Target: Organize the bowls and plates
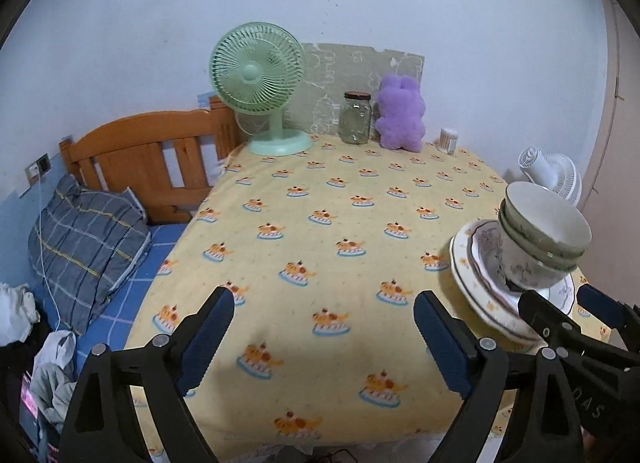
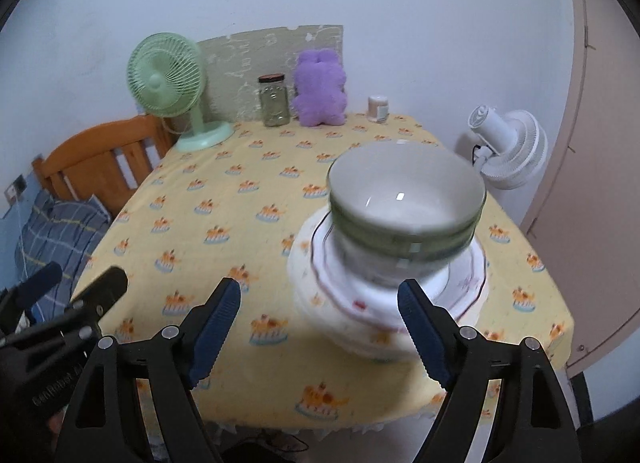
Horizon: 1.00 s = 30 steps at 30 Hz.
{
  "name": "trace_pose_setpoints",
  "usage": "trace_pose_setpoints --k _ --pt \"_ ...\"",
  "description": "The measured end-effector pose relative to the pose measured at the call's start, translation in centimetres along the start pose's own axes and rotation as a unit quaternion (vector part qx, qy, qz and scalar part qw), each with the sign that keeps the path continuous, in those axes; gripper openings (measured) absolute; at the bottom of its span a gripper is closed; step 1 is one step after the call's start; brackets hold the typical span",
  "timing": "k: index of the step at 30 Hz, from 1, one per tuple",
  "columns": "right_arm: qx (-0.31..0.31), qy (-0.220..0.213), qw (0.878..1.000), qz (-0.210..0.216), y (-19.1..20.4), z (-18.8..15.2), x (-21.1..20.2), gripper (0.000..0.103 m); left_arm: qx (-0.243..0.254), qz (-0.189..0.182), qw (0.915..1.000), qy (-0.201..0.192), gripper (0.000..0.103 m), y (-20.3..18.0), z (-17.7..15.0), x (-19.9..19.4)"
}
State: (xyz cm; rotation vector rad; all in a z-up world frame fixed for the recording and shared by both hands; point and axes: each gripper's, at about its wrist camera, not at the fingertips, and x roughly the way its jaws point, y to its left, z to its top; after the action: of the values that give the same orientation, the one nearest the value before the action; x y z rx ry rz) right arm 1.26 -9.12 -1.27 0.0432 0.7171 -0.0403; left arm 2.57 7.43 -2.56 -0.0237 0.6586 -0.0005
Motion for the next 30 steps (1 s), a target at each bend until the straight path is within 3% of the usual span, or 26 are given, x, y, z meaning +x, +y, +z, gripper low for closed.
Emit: trace_pose_setpoints --k 8,30 --pt "0.001 -0.030 1.000 0.006 0.5 -2.9 -1.8 0.083 0.002 -0.003 0.9999 -0.014 0.096 0.4 -2.6 -2.0" --pt "0.008 -0.060 0.998 0.008 -0.5 -2.0 -4.1 0.089 -0.008 0.005 0.9994 -0.034 0.097 -0.1 -1.7 -4.0"
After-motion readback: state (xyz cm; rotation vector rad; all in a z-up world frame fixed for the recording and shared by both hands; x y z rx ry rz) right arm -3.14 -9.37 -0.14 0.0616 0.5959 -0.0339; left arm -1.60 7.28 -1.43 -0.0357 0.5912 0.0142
